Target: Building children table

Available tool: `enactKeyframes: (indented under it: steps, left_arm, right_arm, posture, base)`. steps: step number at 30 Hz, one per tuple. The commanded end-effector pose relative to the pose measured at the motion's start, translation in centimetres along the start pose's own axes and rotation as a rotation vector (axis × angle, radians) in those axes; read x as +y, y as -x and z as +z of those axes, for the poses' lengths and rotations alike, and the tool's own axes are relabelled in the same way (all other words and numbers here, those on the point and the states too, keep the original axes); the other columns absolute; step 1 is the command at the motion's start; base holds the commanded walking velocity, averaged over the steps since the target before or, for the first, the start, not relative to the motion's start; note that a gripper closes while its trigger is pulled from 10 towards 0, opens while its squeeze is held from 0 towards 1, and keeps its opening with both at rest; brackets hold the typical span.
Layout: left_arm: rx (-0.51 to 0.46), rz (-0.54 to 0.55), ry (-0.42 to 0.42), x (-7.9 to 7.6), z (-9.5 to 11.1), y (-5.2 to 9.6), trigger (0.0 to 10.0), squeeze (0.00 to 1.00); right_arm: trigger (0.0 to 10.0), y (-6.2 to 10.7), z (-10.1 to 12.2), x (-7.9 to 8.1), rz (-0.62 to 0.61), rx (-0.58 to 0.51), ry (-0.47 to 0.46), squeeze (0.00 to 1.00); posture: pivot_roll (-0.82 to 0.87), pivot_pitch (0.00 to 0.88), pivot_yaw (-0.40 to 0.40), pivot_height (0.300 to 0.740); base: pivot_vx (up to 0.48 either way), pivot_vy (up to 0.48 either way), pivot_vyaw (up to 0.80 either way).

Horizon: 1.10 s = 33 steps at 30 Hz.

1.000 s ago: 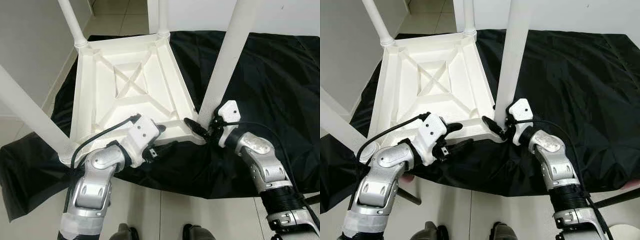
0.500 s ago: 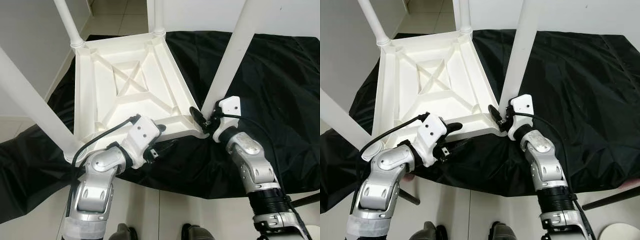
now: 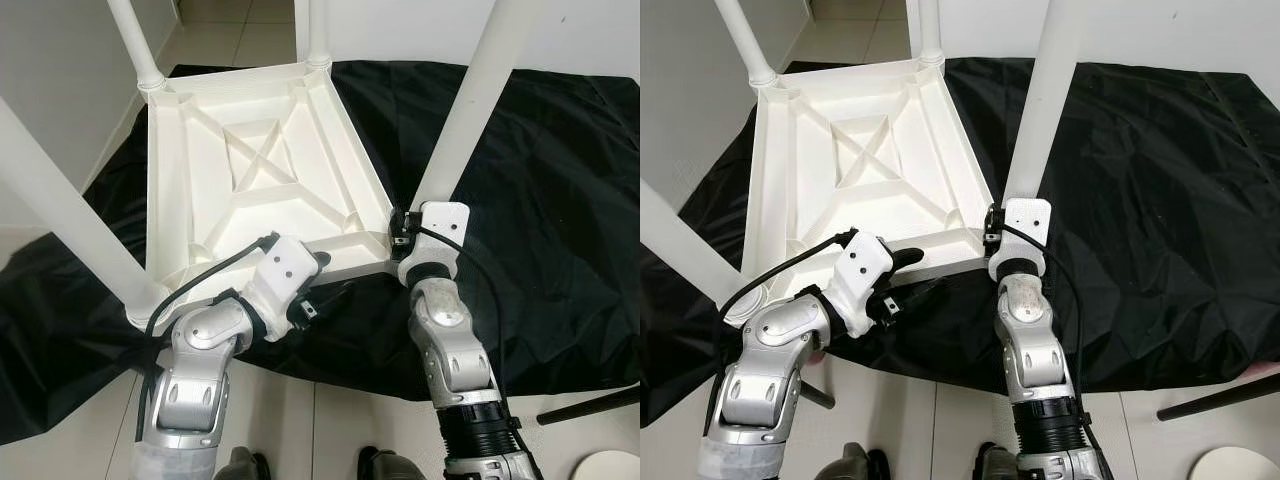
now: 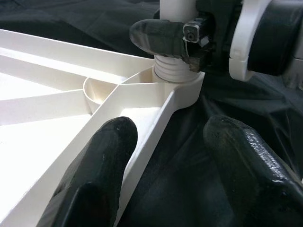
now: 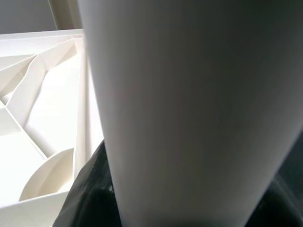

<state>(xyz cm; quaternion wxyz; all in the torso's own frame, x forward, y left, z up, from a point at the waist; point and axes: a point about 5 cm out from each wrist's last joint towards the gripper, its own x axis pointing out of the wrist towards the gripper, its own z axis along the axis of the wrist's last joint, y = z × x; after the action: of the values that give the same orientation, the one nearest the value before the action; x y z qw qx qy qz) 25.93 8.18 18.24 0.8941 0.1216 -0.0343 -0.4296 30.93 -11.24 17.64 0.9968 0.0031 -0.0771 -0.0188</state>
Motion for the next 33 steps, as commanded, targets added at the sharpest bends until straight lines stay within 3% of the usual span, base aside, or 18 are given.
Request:
enactKeyframes:
  steps: [1,2,5,7,10,12,13,17,18,20,25,31,32,33]
  left_arm:
    - [0.008,0.269,0.006,1.3,-0.1,0.3,10.0,0.00]
    - [0.006,0.271,0.005,1.2,0.0,0.2,10.0,0.00]
    - [0.006,0.272,0.005,1.2,0.0,0.2,10.0,0.00]
    - [0.001,0.277,0.005,1.3,0.1,0.2,10.0,0.00]
    - [-0.001,0.279,0.005,1.3,0.2,0.2,10.0,0.00]
    - [-0.001,0.272,0.003,1.3,0.2,0.1,10.0,0.00]
    - [0.001,0.249,0.011,1.1,0.2,0.1,10.0,0.00]
    - [0.003,0.233,0.017,1.0,0.2,0.0,10.0,0.00]
    - [-0.001,0.204,-0.002,0.6,0.2,0.1,10.0,0.00]
    - [-0.012,0.151,-0.018,-0.1,0.2,0.2,10.0,0.00]
    - [-0.008,0.087,-0.028,-1.0,0.0,0.3,10.0,0.00]
    - [-0.008,0.075,-0.047,-1.2,0.0,0.2,10.0,0.00]
    - [-0.009,0.079,-0.046,-1.2,0.0,0.2,10.0,0.00]
    - [-0.009,0.079,-0.046,-1.2,0.0,0.2,10.0,0.00]
  right_arm:
    - [10.0,0.6,-1.3,0.3,0.048,0.052,-0.011,0.00]
    - [10.0,0.5,-1.0,0.0,0.068,0.027,-0.006,1.00]
    - [10.0,0.5,-0.7,-0.1,0.081,0.010,0.000,1.00]
    - [10.0,0.2,-0.2,-1.3,0.133,-0.024,-0.008,1.00]
    - [10.0,0.1,0.0,-1.7,0.147,-0.028,-0.014,1.00]
    - [10.0,0.1,0.0,-2.2,0.266,-0.036,-0.007,0.97]
    - [10.0,0.1,-0.3,-2.6,0.336,-0.028,0.005,0.26]
    - [10.0,0.1,-0.4,-2.9,0.384,-0.022,0.012,0.26]
    - [10.0,0.0,-0.5,-3.2,0.467,-0.020,0.022,0.00]
    - [10.0,-0.5,-0.2,-3.8,0.557,-0.029,0.052,0.00]
    - [10.0,-1.4,-0.3,-4.3,0.631,-0.025,0.154,0.00]
    - [10.0,-2.1,-0.3,-4.5,0.683,-0.028,0.205,0.00]
    - [5.4,-2.4,-0.3,-4.6,0.697,-0.026,0.216,0.00]
    - [5.4,-2.4,-0.3,-4.6,0.697,-0.026,0.216,0.00]
  posture:
    - [-0.07,0.132,0.046,0.740]
    - [-0.07,0.133,0.046,0.740]
    - [-0.07,0.133,0.046,0.740]
    - [-0.07,0.137,0.046,0.740]
    - [-0.07,0.136,0.046,0.740]
    - [-0.08,0.137,0.046,0.740]
    - [-0.08,0.136,0.043,0.740]
    - [-0.08,0.135,0.041,0.740]
    - [-0.08,0.135,0.043,0.740]
    - [-0.08,0.135,0.049,0.740]
    - [-0.08,0.132,0.050,0.740]
    - [-0.08,0.134,0.041,0.740]
    - [-0.07,0.132,0.037,0.740]
    - [-0.07,0.132,0.037,0.740]
  base:
    - [0.000,0.000,0.00]
    - [0.000,0.000,0.00]
    - [0.000,0.000,0.00]
    - [0.000,0.000,0.00]
    - [0.000,0.000,0.00]
    - [0.000,0.000,0.00]
    - [0.000,0.000,0.00]
    - [0.000,0.000,0.00]
    - [0.000,0.000,0.00]
    - [0.000,0.000,0.00]
    - [0.000,0.000,0.00]
    - [0.000,0.000,0.00]
    - [0.000,0.000,0.00]
    - [0.000,0.000,0.00]
